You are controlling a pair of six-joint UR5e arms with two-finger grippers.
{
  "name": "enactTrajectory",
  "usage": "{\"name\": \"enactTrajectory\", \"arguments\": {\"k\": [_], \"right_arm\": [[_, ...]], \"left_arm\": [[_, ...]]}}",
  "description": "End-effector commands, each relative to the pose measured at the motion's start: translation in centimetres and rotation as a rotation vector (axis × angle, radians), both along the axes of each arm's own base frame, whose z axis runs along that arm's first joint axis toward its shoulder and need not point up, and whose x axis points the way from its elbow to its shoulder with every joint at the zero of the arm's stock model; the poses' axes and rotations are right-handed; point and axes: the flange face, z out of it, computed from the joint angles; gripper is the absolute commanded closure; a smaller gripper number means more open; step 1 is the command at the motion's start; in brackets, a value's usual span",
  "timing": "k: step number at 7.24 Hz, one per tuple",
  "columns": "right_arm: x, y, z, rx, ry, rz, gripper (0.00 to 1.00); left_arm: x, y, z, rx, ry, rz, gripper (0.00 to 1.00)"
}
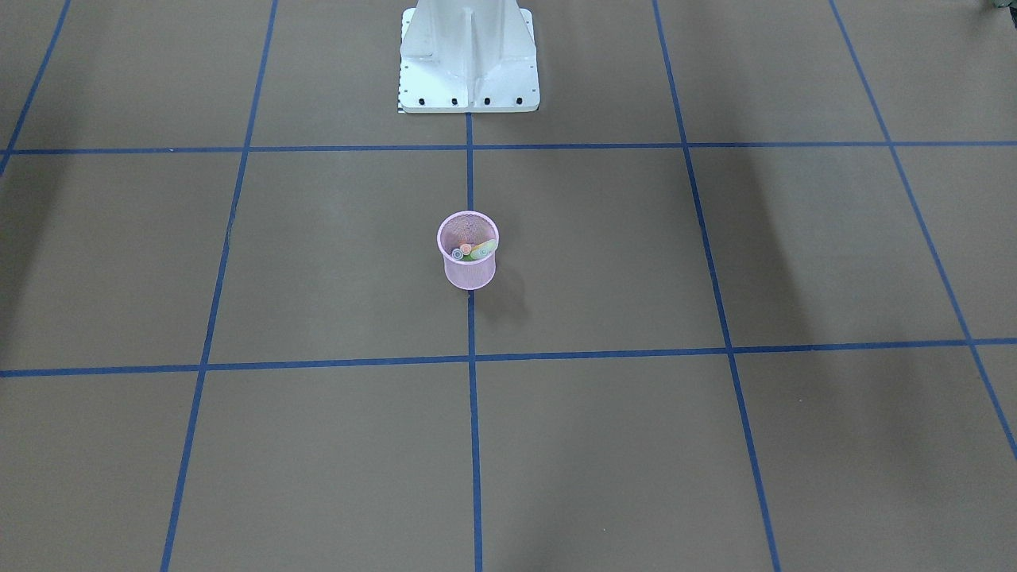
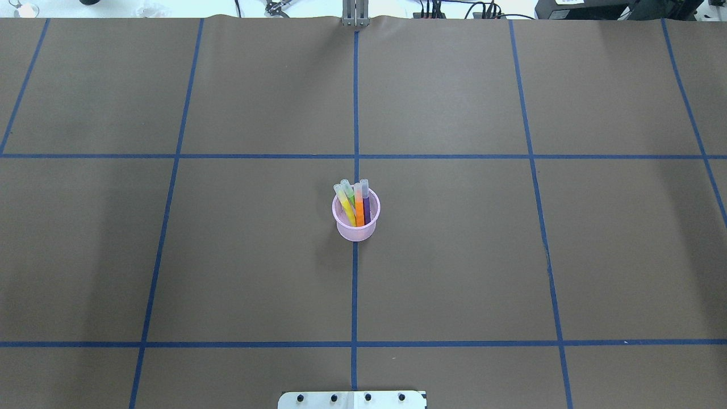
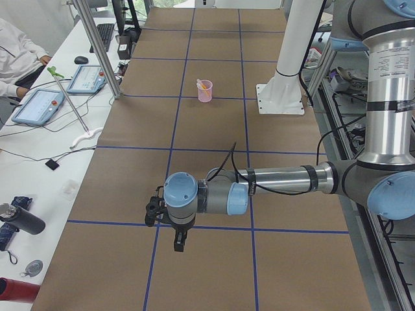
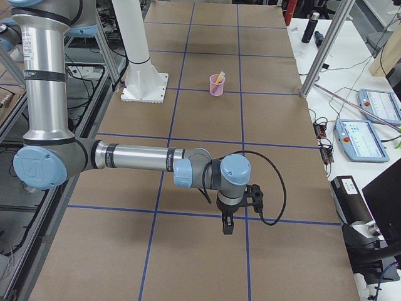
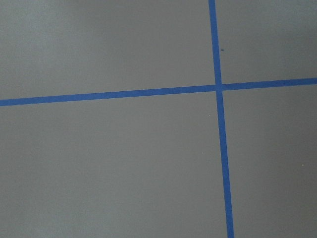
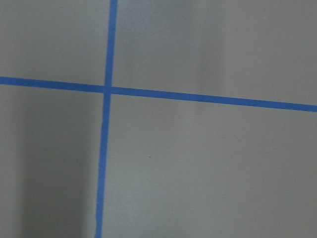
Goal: Collect pens into pen holder
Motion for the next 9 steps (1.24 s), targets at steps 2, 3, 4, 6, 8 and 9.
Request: {"name": "enactTrajectory", "arguments": {"k": [2,3,4,6,8,9], "right_arm": [[-0.1,0.3,0.2,-0.002,-0.019,0.000,0.00],[-0.1,0.3,0.6,-0.009,-0.018,0.000,0.00],[-0.2,0.9,1.0,-0.019,-0.019,0.000,0.00],[-0.2,1.1,1.3,-0.024,-0.018,-0.001,0.00],[-0.2,1.5,1.4,-0.028,-0.020,0.001,0.00],[-0.2,1.6,1.6,-0.031,-0.021,0.001,0.00]], "left_arm": [[0.0,-0.1,0.0,0.020,-0.002,0.000,0.00],[0.0,-0.1,0.0,0.020,0.000,0.000,0.00],[0.0,-0.1,0.0,0.019,0.000,0.000,0.00],[0.0,0.2,0.2,0.013,0.000,0.000,0.00],[0.0,0.3,0.4,0.009,0.000,0.000,0.00],[0.0,0.3,0.3,0.009,0.000,0.000,0.00]]}}
